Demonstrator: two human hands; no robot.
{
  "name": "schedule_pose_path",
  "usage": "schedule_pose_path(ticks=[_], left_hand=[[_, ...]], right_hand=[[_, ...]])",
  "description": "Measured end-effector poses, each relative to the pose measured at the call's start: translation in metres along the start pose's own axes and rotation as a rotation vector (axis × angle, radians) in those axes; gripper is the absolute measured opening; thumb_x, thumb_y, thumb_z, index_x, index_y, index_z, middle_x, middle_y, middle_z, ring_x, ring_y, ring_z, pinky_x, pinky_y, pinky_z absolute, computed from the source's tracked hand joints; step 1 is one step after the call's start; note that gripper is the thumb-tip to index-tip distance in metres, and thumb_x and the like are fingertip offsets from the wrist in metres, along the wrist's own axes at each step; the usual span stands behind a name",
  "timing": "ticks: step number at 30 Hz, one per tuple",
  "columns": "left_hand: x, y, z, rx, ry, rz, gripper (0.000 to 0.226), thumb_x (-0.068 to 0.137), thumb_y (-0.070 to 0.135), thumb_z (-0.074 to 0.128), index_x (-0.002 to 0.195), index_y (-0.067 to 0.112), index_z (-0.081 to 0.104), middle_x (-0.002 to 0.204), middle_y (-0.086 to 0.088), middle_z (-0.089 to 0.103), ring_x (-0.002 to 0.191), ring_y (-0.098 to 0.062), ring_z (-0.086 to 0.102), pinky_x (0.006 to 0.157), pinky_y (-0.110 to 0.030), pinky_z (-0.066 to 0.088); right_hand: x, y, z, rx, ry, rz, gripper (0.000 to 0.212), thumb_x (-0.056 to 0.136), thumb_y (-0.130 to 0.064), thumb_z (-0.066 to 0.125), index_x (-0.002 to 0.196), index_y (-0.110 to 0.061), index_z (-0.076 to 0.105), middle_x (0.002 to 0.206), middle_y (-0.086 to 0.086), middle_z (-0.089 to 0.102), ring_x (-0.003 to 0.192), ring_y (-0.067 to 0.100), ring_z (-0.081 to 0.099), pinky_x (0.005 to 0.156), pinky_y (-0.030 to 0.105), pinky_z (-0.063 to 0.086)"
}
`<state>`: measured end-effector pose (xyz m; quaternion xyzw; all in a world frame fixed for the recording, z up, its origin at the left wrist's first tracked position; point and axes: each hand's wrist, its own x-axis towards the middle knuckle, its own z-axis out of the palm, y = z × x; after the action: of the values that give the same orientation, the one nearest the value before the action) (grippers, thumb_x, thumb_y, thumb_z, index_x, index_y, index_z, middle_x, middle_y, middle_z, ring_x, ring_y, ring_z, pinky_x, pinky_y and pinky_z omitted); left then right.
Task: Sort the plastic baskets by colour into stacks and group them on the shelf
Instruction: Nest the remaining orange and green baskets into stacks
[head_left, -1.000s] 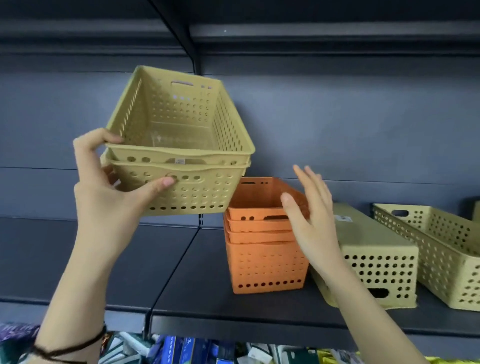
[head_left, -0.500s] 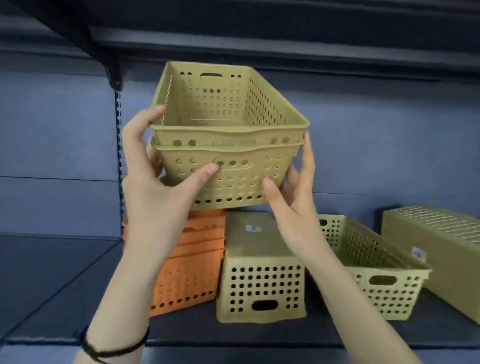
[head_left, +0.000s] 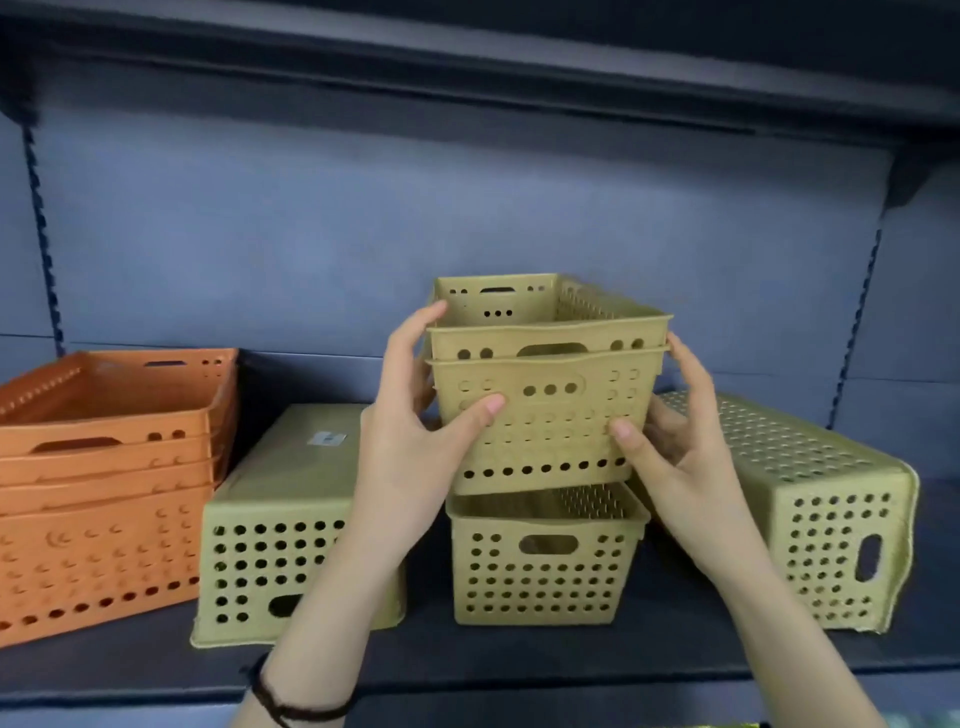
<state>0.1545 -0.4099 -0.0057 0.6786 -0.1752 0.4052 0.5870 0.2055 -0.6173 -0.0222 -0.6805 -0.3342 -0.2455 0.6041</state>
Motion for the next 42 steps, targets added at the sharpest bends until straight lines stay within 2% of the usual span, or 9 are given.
schedule_pose_path(ticks=[10,16,20,24,26,29,34,38,42], left_hand=[[-0.013,-0.033,0.007,0.088,-0.039,-0.173,0.063,0.077,0.01,0.078,0.116,0.048,0.047,0.1,0.006,0.077,0.095,-0.008,0.072,0.081,-0.033,0.06],[-0.026,-0.046,0.005,0.237,-0.06,-0.206,0.063,0.076,0.017,0.079,0.12,0.047,0.045,0.099,0.017,0.075,0.097,-0.001,0.069,0.093,-0.036,0.053],[-0.039,-0.054,0.006,0.266,-0.057,-0.219,0.04,0.078,0.033,0.076,0.109,0.041,0.053,0.096,0.013,0.072,0.095,-0.004,0.067,0.086,-0.033,0.054],[-0.049,-0.054,0.011,0.356,-0.011,-0.166,0.031,0.079,0.051,0.06,0.107,0.037,0.058,0.08,0.026,0.064,0.076,0.003,0.058,0.065,-0.01,0.041],[-0.047,-0.053,0.016,0.379,0.029,-0.128,0.028,0.082,0.051,0.055,0.105,0.036,0.059,0.081,0.015,0.064,0.087,-0.006,0.061,0.073,-0.015,0.044],[-0.043,-0.053,0.025,0.448,0.014,-0.107,0.028,0.082,0.056,0.051,0.109,0.047,0.054,0.114,-0.017,0.064,0.125,-0.037,0.05,0.096,-0.043,0.044],[-0.043,-0.052,0.042,0.471,-0.021,-0.12,0.019,0.083,0.051,0.054,0.102,0.047,0.056,0.129,-0.01,0.063,0.139,-0.029,0.04,0.081,-0.032,0.04],[-0.042,-0.054,0.044,0.479,-0.022,-0.097,0.009,0.087,0.038,0.06,0.095,0.041,0.059,0.138,-0.006,0.058,0.147,-0.007,0.023,0.087,-0.016,0.037],[-0.042,-0.056,0.043,0.48,-0.001,-0.065,0.006,0.089,0.029,0.063,0.094,0.033,0.062,0.131,-0.003,0.062,0.146,-0.01,0.027,0.082,0.009,0.022]], right_hand=[[-0.015,0.046,-0.013,-0.061,-0.026,0.141,0.075,0.084,-0.026,0.07,0.14,-0.052,0.029,0.122,-0.011,0.069,0.125,0.004,0.056,0.105,0.049,0.045],[-0.028,0.065,-0.01,-0.059,-0.056,0.194,0.067,0.086,-0.015,0.069,0.133,-0.049,0.034,0.126,-0.012,0.065,0.125,-0.008,0.049,0.087,0.006,0.045],[-0.04,0.072,-0.009,-0.039,-0.048,0.195,0.047,0.094,-0.02,0.058,0.133,-0.041,0.041,0.125,-0.022,0.063,0.123,-0.005,0.053,0.096,0.019,0.046],[-0.05,0.072,-0.017,-0.12,-0.088,0.17,0.041,0.096,-0.025,0.053,0.133,-0.041,0.047,0.127,-0.032,0.058,0.122,-0.012,0.049,0.098,0.011,0.041],[-0.054,0.069,-0.027,-0.243,0.009,0.081,0.034,0.097,-0.026,0.054,0.129,-0.037,0.053,0.13,-0.025,0.057,0.124,-0.007,0.05,0.1,0.014,0.042],[-0.056,0.065,-0.05,-0.535,0.297,-0.152,0.027,0.093,-0.025,0.054,0.115,-0.016,0.067,0.125,-0.002,0.063,0.123,0.014,0.055,0.107,0.024,0.039],[-0.059,0.075,-0.088,-0.977,0.667,-0.046,0.061,0.074,-0.042,0.07,0.129,-0.018,0.057,0.149,0.018,0.038,0.139,0.045,0.026,0.111,0.047,0.02],[-0.059,0.089,-0.105,-0.954,0.646,0.24,0.116,0.056,-0.054,0.085,0.148,-0.032,0.017,0.16,0.023,0.01,0.144,0.049,0.012,0.105,0.068,0.02],[-0.058,0.093,-0.107,-0.898,0.596,0.243,0.12,0.053,-0.047,0.089,0.148,-0.034,0.017,0.158,0.022,0.014,0.141,0.045,0.02,0.105,0.066,0.024]])
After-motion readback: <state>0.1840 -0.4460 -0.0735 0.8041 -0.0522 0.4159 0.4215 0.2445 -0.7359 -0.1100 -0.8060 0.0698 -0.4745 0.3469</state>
